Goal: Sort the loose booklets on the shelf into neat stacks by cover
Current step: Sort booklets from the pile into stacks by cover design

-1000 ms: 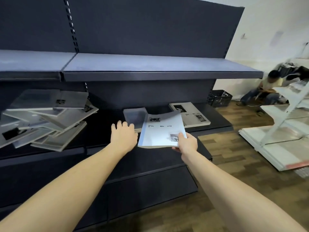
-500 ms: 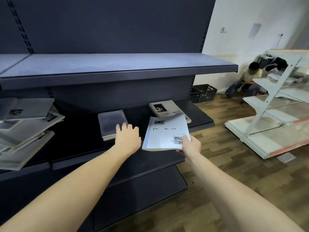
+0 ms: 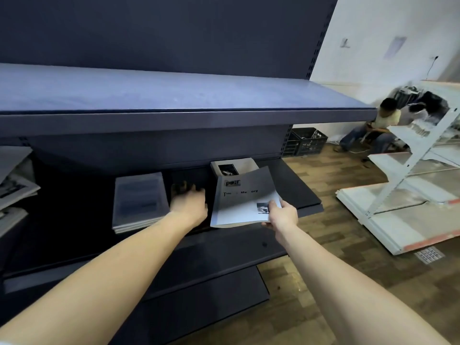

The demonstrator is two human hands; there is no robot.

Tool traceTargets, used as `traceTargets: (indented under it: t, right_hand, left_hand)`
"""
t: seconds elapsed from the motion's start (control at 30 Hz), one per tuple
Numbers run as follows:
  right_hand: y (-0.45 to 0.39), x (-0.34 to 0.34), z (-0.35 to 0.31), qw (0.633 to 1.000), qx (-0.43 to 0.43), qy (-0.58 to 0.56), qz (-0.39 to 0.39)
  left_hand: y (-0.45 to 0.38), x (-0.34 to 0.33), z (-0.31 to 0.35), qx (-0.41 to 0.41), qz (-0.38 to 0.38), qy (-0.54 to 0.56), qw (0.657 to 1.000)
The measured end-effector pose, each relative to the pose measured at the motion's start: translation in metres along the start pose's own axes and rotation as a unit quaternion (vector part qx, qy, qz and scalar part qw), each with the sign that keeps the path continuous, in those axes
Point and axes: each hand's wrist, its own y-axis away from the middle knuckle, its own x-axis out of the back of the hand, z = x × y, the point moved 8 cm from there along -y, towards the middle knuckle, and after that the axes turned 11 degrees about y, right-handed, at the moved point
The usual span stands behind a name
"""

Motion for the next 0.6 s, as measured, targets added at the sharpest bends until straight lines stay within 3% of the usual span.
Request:
traceTargets:
  t: [0.3, 0.6]
  right_hand:
    - [-0.079, 0.000, -0.016, 0.996, 0.011, 0.089, -0.022]
    - [-0.126, -0.017, -0.041, 0.951, 0.133, 0.247, -0.133]
  left_hand:
    - [-0.045, -0.009, 0.013, 0.057, -0.031, -0.014, 0.998]
    - [-0.068, -0.025, 0.032, 0.125, -0.021, -0.007, 0.992]
